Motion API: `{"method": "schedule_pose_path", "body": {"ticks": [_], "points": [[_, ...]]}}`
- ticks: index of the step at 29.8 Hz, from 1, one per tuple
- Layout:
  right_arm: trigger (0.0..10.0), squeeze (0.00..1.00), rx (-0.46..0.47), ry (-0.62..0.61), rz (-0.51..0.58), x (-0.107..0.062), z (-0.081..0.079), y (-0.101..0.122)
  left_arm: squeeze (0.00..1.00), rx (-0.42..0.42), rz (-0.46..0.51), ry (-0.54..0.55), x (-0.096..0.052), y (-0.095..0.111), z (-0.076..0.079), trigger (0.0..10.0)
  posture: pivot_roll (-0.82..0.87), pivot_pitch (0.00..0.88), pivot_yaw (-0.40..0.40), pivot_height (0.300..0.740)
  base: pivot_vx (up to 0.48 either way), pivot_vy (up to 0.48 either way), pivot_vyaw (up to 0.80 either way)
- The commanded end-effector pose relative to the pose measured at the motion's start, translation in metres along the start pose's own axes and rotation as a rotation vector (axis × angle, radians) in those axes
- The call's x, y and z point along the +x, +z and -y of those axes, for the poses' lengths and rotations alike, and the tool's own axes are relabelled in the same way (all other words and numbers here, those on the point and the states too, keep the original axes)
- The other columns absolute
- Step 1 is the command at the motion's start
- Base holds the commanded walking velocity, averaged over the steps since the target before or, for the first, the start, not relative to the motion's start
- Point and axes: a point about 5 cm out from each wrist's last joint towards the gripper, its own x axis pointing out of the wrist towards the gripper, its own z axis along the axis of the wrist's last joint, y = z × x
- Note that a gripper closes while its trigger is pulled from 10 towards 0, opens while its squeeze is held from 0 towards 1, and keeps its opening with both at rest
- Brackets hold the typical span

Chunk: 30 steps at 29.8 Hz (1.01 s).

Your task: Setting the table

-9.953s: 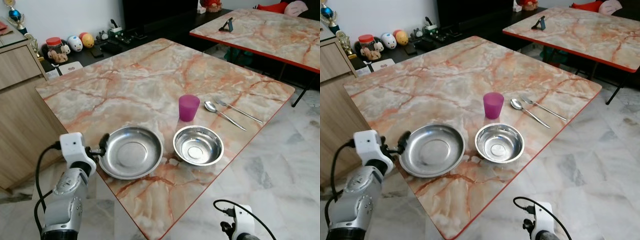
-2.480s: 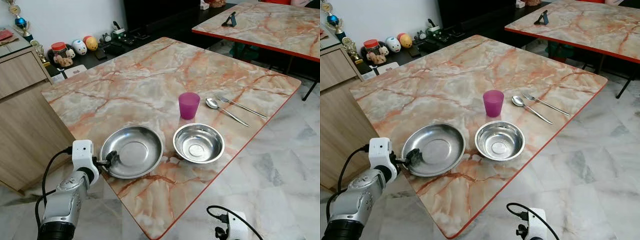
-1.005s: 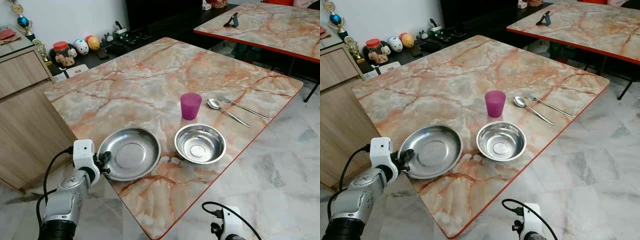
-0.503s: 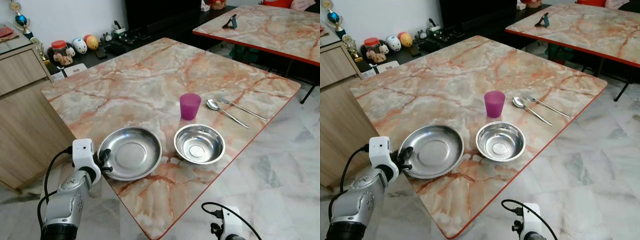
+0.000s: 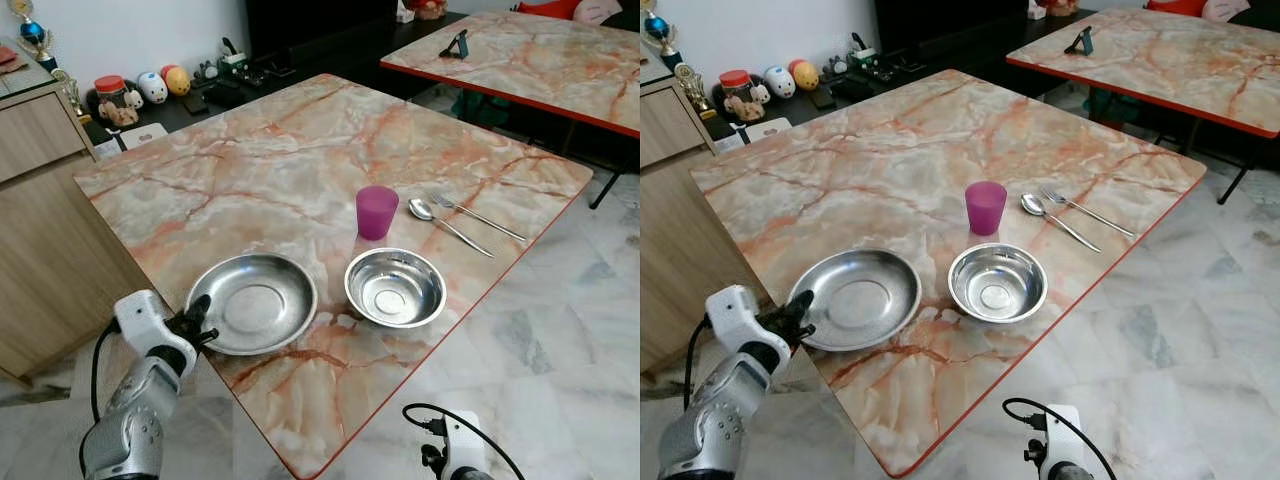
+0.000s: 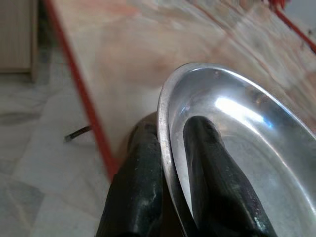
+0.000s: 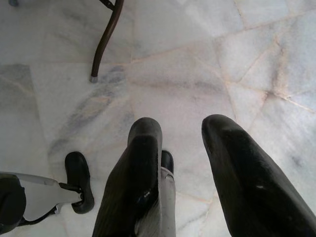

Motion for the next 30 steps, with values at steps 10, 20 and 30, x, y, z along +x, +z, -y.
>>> {"method": "schedule_pose_path", "body": {"ticks": [10,20,30], "points": [[10.0,0.0,-0.008,0.004,-0.008,0.0,0.0,0.0,0.0,-0.051,0.108,0.019,-0.004,0.017,0.001,10.0,-0.03,0.0,0.012,0.707,0.0,0.0,0.0],[10.0,0.0,-0.004,0.004,-0.008,0.0,-0.001,0.0,0.0,-0.109,0.191,0.028,-0.005,0.027,0.007,10.0,-0.03,0.0,0.014,0.707,0.0,0.0,0.0],[10.0,0.0,0.0,-0.002,-0.003,0.0,0.0,0.001,0.0,-0.147,0.361,0.093,-0.008,0.048,0.008,10.0,-0.02,0.0,0.008,0.707,0.0,0.0,0.0]]}}
